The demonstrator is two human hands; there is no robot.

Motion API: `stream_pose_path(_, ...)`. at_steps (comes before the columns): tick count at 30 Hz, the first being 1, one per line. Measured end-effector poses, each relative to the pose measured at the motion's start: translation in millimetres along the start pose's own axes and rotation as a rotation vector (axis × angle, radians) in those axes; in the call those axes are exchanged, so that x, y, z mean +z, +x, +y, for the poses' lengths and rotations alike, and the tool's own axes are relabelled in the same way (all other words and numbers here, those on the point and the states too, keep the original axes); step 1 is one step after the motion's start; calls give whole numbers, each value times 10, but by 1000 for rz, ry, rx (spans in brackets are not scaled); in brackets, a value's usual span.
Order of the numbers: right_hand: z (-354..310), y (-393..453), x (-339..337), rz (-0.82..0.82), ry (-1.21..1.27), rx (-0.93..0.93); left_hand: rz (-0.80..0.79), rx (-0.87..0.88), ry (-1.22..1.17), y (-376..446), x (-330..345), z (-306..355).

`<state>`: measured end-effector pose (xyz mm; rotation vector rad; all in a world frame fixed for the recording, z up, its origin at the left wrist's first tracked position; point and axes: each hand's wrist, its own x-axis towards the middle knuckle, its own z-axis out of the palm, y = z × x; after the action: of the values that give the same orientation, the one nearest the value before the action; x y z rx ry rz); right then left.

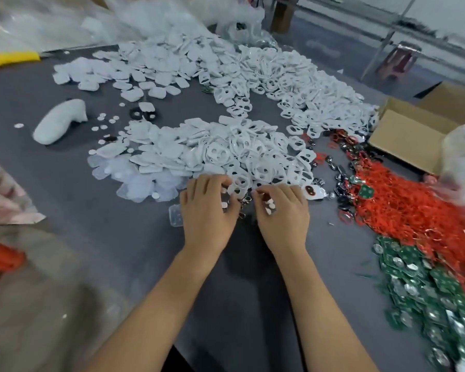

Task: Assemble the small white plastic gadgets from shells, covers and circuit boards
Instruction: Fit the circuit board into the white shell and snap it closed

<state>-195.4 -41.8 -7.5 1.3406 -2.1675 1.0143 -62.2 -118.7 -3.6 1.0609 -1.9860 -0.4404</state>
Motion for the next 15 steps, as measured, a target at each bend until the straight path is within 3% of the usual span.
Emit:
stream_pose_path(5, -72, 6, 126, -105, -42, -135, -48, 36, 53, -41, -142, -126)
stream_pose_path(11, -139, 11, 138, -199, -95, -97, 27, 177, 206, 28, -413, -500)
stream_pose_path(15, -296, 15, 169, -260, -141, -79, 77, 125, 270, 212, -518, -723)
